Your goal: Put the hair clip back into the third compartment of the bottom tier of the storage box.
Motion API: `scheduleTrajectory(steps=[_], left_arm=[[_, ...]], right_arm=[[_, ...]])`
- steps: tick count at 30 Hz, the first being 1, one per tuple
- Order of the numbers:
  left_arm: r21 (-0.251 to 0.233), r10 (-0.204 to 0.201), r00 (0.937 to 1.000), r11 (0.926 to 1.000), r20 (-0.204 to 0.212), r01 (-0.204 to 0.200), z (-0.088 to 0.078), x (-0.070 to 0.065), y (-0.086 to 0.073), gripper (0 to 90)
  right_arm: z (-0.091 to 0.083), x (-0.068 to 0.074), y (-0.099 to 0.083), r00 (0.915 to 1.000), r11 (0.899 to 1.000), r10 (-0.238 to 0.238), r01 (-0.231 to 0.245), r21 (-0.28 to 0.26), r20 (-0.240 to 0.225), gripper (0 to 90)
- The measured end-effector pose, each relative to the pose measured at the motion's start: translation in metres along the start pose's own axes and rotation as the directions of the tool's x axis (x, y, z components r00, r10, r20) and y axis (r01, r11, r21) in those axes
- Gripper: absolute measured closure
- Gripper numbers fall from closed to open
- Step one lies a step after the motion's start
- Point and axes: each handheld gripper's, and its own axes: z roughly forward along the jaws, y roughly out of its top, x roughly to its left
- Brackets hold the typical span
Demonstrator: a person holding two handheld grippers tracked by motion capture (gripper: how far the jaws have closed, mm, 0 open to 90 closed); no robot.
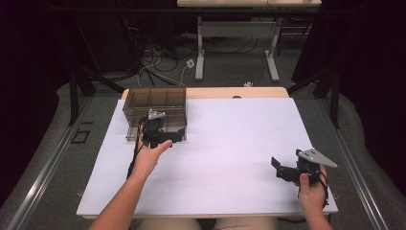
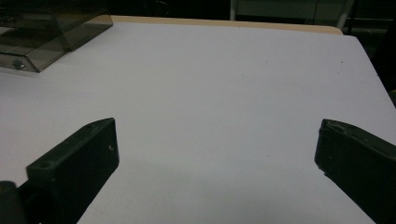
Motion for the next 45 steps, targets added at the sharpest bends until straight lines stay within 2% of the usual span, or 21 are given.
scheduleTrajectory(steps=[4,5,6,8,10,12,18,32,45], left_arm=[[-0.011,0.004,0.9998,0.9999,0.02,-0.004,-0.008,-0.001,-0.002,0.5],[0.0,0.012,0.9994,0.9999,0.033,-0.012,-0.011,-0.001,-0.003,0.5],[-0.017,0.004,0.9993,0.9998,0.037,-0.004,-0.012,-0.002,-0.004,0.5],[-0.018,0.018,0.9986,0.9997,0.05,-0.017,-0.018,-0.002,-0.006,0.5],[-0.031,0.013,0.9977,0.9995,0.066,-0.011,-0.022,-0.003,-0.008,0.5],[-0.04,0.022,0.9971,0.999,0.072,-0.019,-0.027,-0.002,-0.009,0.5],[-0.071,0.012,0.9962,0.9974,0.086,-0.006,-0.041,0.0,-0.014,0.5],[-0.127,-0.003,0.998,0.9918,0.062,0.011,-0.075,0.013,-0.033,1.0],[-0.156,-0.027,0.9994,0.9873,0.023,0.03,-0.1,0.023,-0.056,1.4]], right_arm=[[-0.001,0.001,0.0,1.0,1.0,0.004,-0.004,0.007,-0.003,0.0],[0.0,0.001,0.0,1.0,1.0,0.0,0.0,0.006,-0.004,0.0],[0.0,0.001,0.0,1.0,1.0,0.001,-0.001,0.001,-0.006,0.0],[0.0,0.001,0.0,1.0,1.0,0.001,-0.001,0.002,-0.007,0.0],[0.0,0.001,0.0,1.0,1.0,0.003,-0.003,0.007,-0.003,0.0],[0.001,0.002,0.0,1.0,1.0,0.006,-0.006,-0.003,-0.005,0.0],[0.0,0.002,0.0,1.0,1.0,-0.001,0.001,0.008,-0.007,0.0],[-0.001,0.002,0.0,1.0,1.0,0.001,-0.001,0.014,-0.002,0.0],[-0.001,0.003,0.0,0.9999,1.0,-0.001,0.001,0.004,-0.01,0.0]])
